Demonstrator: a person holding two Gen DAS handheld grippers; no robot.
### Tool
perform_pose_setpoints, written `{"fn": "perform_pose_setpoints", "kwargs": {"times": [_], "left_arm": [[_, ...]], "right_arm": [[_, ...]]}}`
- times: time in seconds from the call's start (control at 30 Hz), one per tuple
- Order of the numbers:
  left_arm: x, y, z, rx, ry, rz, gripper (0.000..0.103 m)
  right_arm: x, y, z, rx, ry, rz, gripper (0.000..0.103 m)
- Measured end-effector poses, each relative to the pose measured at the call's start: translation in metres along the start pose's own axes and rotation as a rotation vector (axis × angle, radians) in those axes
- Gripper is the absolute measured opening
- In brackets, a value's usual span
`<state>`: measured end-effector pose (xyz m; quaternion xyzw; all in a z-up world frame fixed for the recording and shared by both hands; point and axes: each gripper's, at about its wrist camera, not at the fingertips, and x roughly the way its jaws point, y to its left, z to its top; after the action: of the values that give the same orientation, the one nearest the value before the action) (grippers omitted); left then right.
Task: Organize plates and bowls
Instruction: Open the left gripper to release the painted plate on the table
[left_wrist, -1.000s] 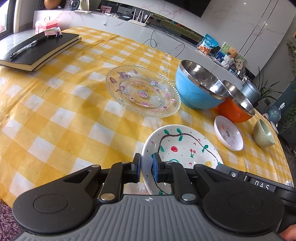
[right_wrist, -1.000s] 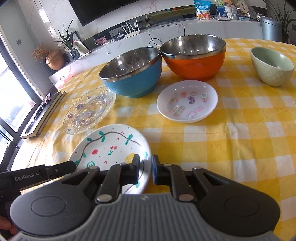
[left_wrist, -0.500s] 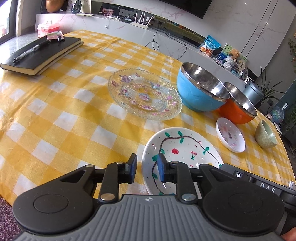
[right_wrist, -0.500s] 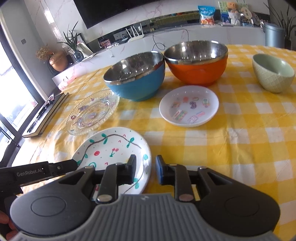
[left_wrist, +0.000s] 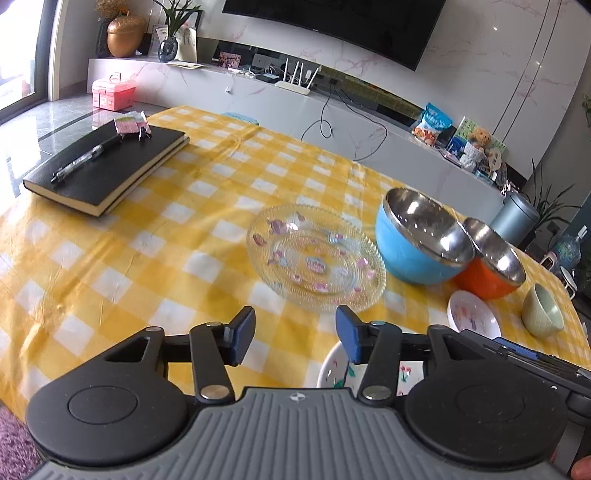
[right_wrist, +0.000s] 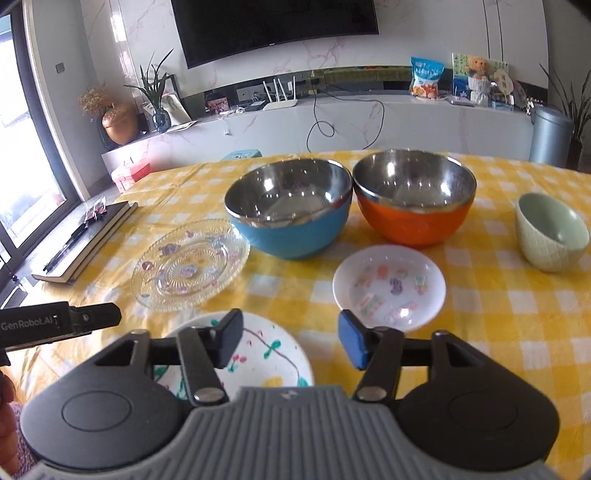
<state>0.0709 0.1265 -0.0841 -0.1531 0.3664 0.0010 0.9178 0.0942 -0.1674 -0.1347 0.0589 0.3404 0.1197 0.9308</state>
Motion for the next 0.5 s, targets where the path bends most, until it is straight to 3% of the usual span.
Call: {"fn": "perform_pose_setpoints", "kwargs": {"times": [0.17, 0.5], "left_arm": [[0.003, 0.005, 0.012, -0.021, -0.031, 0.013, 0.069], [0.025, 0.023, 0.030, -0.089, -0.039, 0.009, 0.072]], "right_arm": [[0.008, 0.009, 0.009, -0.014, -0.004, -0.003, 0.063], [0.032, 0.016, 0.026, 0.052, 0.009, 0.014, 0.059]]}}
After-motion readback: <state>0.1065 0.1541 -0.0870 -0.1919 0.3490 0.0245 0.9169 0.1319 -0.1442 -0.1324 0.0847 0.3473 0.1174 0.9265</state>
